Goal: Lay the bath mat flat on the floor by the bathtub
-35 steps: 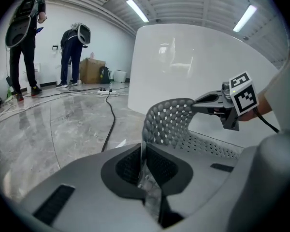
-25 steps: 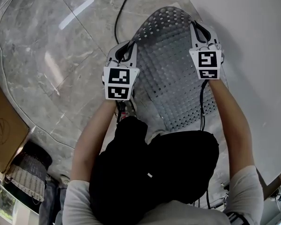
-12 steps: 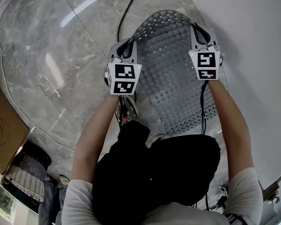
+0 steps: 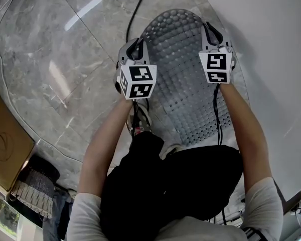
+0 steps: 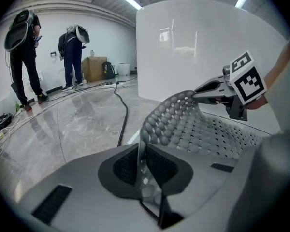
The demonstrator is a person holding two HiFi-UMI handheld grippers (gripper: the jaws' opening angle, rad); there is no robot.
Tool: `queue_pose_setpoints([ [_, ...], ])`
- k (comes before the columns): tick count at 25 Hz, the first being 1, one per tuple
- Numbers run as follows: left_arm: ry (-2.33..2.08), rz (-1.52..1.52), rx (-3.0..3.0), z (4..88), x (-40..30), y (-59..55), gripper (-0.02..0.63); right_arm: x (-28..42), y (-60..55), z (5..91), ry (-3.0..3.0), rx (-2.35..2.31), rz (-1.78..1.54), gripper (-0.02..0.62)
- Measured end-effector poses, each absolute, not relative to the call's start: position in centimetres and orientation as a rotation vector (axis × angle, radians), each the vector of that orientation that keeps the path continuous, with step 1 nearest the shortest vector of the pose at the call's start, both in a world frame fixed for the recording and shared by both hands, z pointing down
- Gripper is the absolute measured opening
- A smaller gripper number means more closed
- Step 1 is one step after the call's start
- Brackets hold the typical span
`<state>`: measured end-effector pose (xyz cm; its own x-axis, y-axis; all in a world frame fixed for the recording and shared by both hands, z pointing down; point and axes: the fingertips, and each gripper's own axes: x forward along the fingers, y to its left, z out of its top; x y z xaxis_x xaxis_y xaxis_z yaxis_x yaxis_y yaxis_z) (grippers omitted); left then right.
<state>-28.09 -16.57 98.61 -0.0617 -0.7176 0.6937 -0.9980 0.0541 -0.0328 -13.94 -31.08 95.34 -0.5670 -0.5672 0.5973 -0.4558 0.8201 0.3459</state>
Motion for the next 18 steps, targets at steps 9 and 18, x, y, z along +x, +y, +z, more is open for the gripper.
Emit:
queue_pose_setpoints([
  [9, -1.832, 0.678, 1.701, 98.7, -28.7, -16.9, 0.031, -14.2, -31.3, 95.6, -2.273, 0.741, -0.181, 0.077],
  [18, -1.819, 0.667, 1.703, 99.1, -29.3, -16.5, 0.104, -13.9, -31.2, 95.4, -2.275, 0.75, -0.196, 0.118],
])
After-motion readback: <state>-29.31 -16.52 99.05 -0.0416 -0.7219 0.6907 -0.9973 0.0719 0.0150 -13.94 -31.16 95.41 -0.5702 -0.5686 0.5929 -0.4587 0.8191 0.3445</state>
